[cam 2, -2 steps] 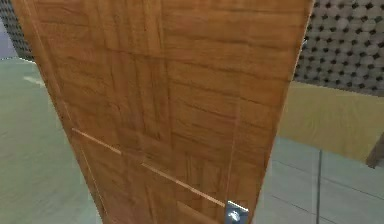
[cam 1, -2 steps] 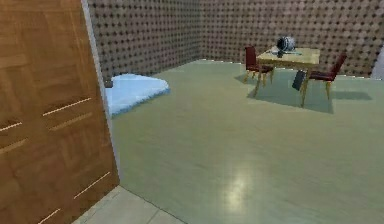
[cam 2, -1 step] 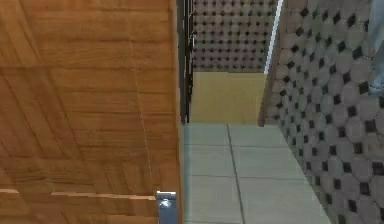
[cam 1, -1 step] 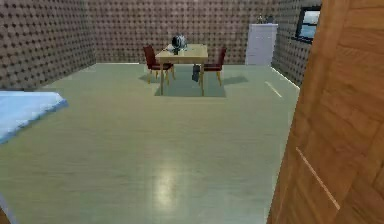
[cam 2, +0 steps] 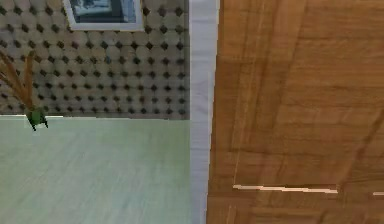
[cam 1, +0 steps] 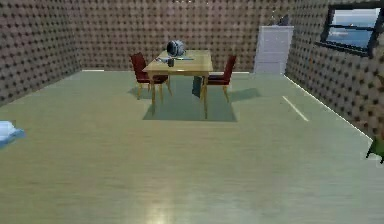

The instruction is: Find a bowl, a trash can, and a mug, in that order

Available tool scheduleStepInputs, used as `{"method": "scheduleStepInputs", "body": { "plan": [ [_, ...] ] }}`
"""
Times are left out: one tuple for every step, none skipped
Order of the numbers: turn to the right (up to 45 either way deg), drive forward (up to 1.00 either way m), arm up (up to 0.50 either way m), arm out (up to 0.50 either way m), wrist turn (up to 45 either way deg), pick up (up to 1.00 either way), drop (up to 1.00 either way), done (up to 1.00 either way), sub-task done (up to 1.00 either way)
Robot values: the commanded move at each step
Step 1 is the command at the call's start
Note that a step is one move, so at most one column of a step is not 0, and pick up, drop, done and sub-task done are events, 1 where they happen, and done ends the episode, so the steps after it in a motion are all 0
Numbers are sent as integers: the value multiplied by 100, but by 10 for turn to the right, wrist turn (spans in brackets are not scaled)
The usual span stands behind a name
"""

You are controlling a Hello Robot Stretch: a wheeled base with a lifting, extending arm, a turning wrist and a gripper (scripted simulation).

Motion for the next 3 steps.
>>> {"method": "scheduleStepInputs", "body": {
  "plan": [
    [0,100,0,0,0,0,0,0,0],
    [0,100,0,0,0,0,0,0,0],
    [30,0,0,0,0,0,0,0,0]
  ]
}}
